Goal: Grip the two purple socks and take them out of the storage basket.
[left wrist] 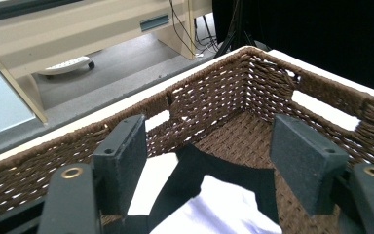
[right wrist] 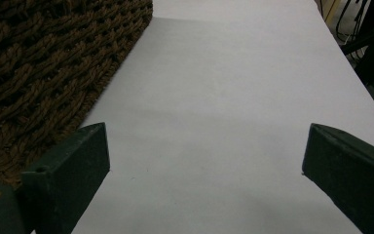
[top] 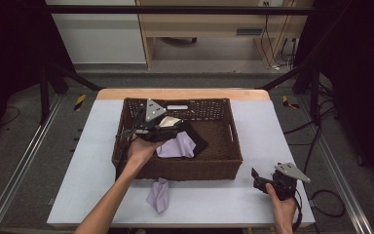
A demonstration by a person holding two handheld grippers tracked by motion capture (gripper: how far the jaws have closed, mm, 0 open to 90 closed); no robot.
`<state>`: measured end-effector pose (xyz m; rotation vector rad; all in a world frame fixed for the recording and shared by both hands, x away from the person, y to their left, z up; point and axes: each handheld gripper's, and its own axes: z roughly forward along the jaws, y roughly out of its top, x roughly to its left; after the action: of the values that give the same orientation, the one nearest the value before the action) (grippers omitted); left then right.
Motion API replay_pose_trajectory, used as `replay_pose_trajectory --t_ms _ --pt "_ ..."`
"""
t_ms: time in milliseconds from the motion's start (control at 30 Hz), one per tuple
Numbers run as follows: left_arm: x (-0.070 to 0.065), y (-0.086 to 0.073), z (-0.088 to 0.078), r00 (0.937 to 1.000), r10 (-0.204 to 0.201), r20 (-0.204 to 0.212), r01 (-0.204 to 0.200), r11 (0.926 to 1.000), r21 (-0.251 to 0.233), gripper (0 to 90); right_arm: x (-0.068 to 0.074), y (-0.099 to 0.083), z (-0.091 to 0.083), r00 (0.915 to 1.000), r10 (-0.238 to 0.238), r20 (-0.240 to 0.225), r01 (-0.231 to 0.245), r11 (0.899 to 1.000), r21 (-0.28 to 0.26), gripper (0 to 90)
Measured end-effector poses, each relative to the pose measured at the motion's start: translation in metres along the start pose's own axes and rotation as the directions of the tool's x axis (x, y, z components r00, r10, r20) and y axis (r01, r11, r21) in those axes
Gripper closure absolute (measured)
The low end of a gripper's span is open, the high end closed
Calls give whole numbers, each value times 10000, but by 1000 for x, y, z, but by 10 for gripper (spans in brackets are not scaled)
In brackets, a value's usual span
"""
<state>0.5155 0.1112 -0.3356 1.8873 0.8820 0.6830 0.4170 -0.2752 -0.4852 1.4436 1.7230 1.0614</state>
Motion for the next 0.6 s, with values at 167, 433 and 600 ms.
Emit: replay_pose_trajectory --t_ms 167,433,600 --pt "2 -6 23 9999 -92 -128 98 9990 436 318 0 0 0 10000 48 -44 -48 10000 32 39" --pt "0 -16 48 9999 -98 -25 100 9939 1098 363 -1 0 0 10000 44 -58 -44 10000 2 39" --pt "-1 -22 60 9999 -95 112 76 9883 1522 408 -1 0 0 10000 67 -52 -67 10000 -8 39"
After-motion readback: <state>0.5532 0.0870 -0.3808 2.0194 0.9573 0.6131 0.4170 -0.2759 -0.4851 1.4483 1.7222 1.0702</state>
